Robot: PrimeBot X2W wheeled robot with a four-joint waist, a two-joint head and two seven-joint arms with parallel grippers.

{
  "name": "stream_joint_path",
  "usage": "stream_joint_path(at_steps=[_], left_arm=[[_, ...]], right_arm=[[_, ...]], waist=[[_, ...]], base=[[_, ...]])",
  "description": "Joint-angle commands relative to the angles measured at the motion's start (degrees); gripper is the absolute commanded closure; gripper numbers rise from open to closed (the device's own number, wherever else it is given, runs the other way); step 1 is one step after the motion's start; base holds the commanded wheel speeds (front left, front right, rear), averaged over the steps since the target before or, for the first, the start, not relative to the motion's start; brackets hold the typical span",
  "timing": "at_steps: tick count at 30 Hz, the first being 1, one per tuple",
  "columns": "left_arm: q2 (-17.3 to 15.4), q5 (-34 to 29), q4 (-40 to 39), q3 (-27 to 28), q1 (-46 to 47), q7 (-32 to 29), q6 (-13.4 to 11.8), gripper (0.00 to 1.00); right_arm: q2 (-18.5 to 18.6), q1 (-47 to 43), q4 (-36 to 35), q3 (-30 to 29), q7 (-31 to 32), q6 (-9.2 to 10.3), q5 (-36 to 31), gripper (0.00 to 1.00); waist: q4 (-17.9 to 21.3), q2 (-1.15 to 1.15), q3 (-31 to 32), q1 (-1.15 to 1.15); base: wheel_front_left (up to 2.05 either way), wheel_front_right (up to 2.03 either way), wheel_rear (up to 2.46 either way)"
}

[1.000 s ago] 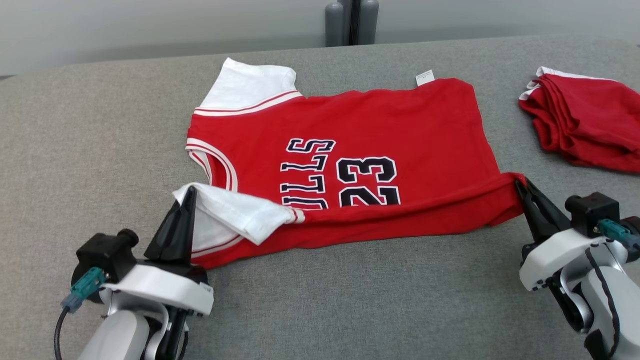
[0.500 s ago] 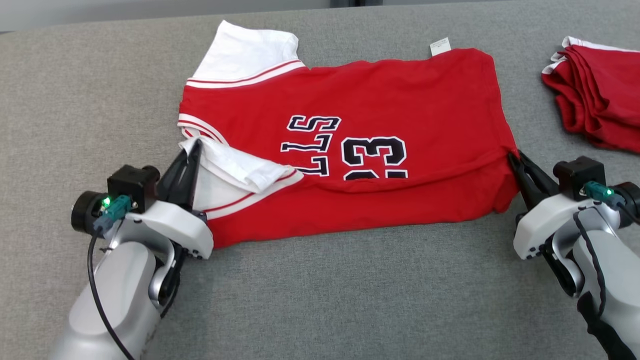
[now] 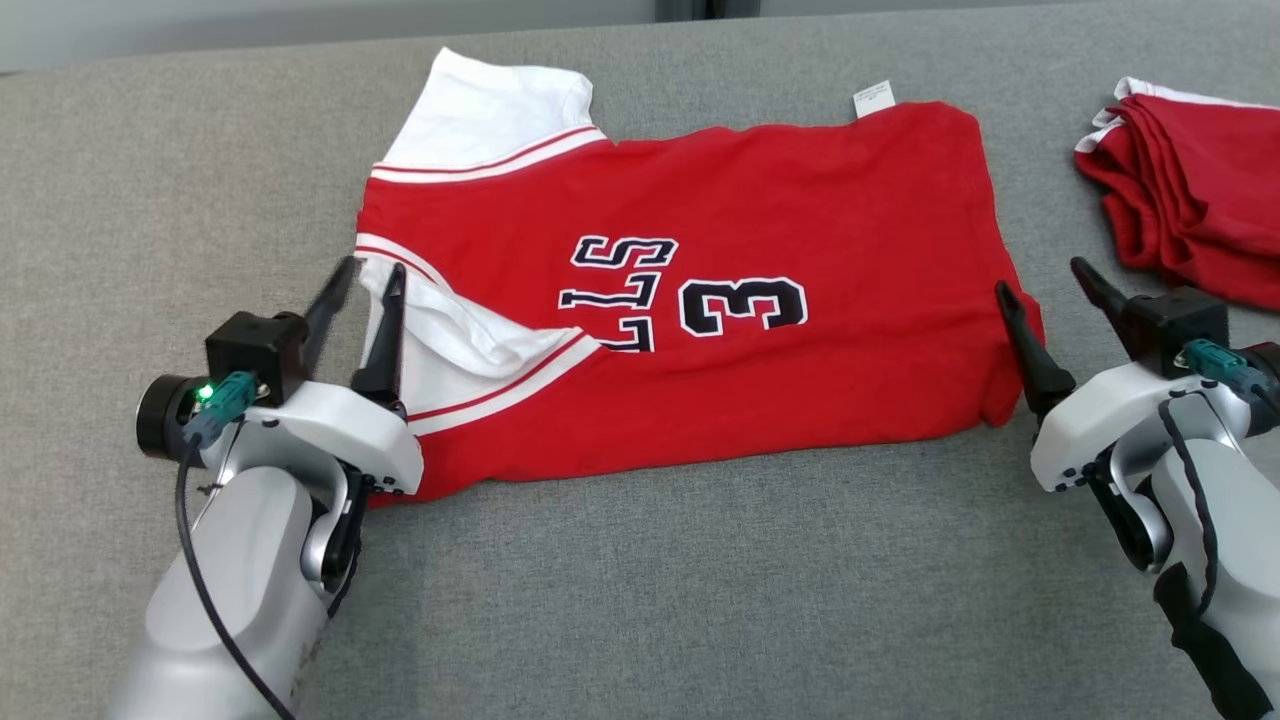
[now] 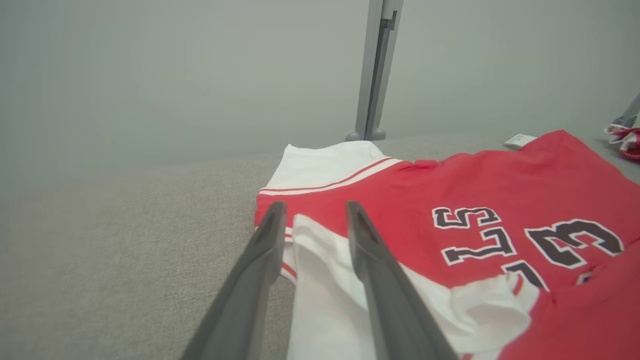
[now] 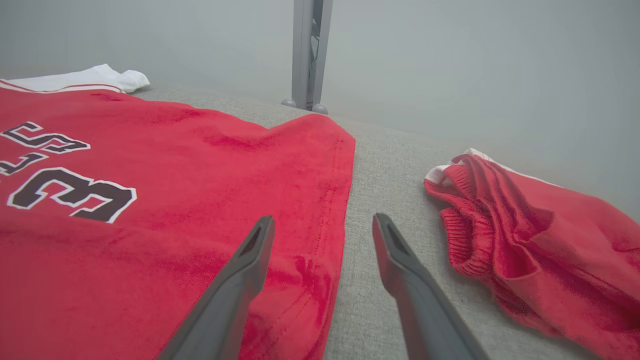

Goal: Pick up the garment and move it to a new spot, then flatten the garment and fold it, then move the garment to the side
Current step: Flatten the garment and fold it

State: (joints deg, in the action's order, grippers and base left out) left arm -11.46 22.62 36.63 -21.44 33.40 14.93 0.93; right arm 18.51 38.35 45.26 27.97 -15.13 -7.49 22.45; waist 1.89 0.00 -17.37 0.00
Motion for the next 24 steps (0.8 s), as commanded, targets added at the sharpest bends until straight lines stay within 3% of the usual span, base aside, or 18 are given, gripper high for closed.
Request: stream_joint_path(at_steps=[1, 5, 8, 16, 17, 20, 24], left_arm=[[0.3, 0.8, -1.4, 1.7, -2.1, 0.2, -0.3, 0.00], [0.8, 2.4, -3.3, 3.6, -5.7, 0.2, -0.4, 0.00], [1.0, 3.3, -4.7, 4.4, -9.9, 0.0, -1.9, 0.00], [2.1, 7.4, -9.2, 5.2, -19.6, -8.4, -5.7, 0.00], [2.0, 7.7, -10.2, 5.2, -21.0, -10.4, -6.8, 0.24], [1.8, 8.2, -12.0, 5.4, -22.3, -12.9, -8.6, 0.47], [1.3, 8.2, -14.1, 5.5, -23.9, -16.1, -10.9, 0.55]], right_arm=[[0.1, -1.8, -1.7, -2.2, -0.1, -0.02, -1.1, 0.00], [-0.6, -4.5, -4.9, -5.8, -0.1, -0.02, -2.6, 0.00], [-1.3, -7.9, -7.4, -8.9, -0.1, -0.02, -3.9, 0.00], [-3.0, -14.9, -11.4, -13.9, -0.1, -0.02, -5.9, 0.00], [-3.2, -15.9, -12.1, -14.3, -0.1, -0.02, -6.1, 0.00], [-3.5, -16.7, -12.6, -14.5, -0.1, -0.02, -6.4, 0.00], [-3.5, -16.8, -12.9, -14.1, -0.1, -0.02, -6.4, 0.00]], waist=[[0.1, 0.00, 1.0, 0.00], [0.3, 0.00, 2.4, 0.00], [0.5, 0.00, 3.8, 0.00], [0.6, 0.00, 6.0, 0.00], [0.7, 0.00, 6.2, 0.00], [1.1, 0.00, 6.1, 0.00], [1.6, 0.00, 5.7, 0.00]], base=[[0.00, 0.00, 0.00], [0.00, 0.00, 0.00], [0.00, 0.00, 0.00], [0.00, 0.00, 0.00], [0.00, 0.00, 0.00], [0.00, 0.00, 0.00], [0.00, 0.00, 0.00]])
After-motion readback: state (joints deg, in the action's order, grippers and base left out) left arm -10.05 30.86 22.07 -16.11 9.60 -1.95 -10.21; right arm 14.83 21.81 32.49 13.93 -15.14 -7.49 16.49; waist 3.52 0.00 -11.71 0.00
